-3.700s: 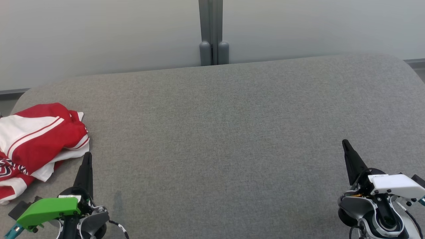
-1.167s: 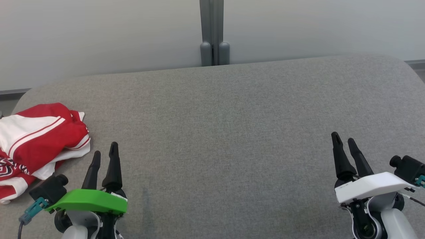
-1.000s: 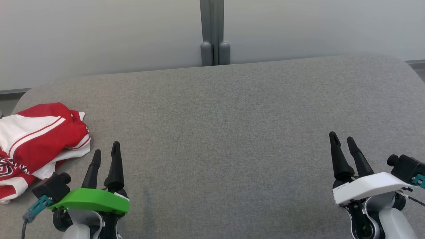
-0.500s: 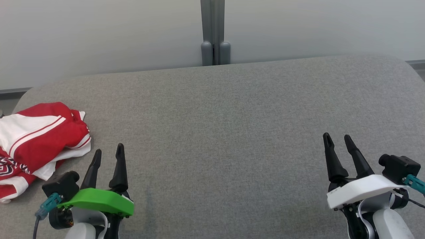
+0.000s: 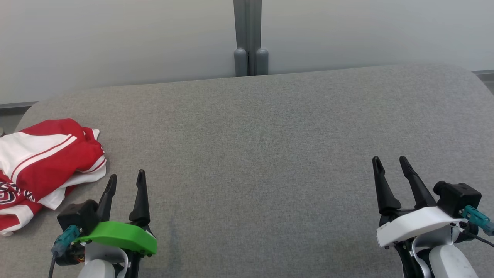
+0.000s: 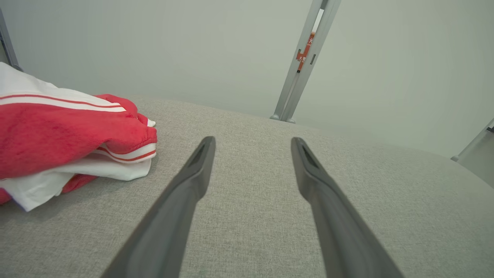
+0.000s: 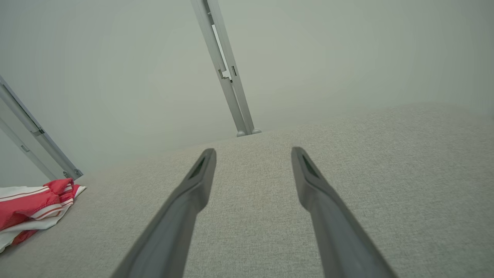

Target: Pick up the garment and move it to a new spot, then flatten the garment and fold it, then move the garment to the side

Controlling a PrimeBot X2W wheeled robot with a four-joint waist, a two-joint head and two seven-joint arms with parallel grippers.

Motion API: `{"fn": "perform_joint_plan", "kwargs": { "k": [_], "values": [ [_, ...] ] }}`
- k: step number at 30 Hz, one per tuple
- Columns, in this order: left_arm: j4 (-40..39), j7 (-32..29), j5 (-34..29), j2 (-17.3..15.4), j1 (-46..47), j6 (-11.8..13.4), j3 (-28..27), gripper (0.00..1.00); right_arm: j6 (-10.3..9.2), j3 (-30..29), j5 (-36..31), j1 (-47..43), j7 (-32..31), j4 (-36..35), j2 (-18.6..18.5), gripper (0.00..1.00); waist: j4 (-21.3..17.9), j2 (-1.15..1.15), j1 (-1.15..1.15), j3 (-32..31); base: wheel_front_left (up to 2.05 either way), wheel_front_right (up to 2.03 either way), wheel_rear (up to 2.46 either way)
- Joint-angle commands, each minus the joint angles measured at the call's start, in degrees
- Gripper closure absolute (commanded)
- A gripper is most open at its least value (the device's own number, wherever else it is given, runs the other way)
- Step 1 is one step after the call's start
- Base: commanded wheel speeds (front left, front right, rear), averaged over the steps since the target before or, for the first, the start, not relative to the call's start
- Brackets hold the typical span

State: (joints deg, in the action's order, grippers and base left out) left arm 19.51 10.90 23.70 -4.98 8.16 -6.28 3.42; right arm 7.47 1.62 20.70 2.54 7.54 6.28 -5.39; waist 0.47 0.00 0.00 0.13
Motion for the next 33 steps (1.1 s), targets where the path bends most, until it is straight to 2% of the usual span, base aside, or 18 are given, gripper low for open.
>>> {"fn": "perform_joint_plan", "kwargs": {
  "k": [1, 33],
  "values": [
    [0.1, 0.5, -1.6, -0.6, 1.3, 0.2, 0.0, 0.00, 0.03, 0.1, -1.4, -0.4, 0.4, -0.6, -0.1, 0.00, 0.0, 0.00, 0.00, 0.0, 0.00, 0.00, 0.00],
    [3.8, 4.0, -13.1, 0.2, 1.3, 0.8, -0.5, 0.00, 0.04, -0.2, -13.3, -2.0, 3.6, -0.7, 1.4, 0.00, 0.1, 0.00, 0.00, 0.2, 0.00, 0.00, 0.00]
  ]
}}
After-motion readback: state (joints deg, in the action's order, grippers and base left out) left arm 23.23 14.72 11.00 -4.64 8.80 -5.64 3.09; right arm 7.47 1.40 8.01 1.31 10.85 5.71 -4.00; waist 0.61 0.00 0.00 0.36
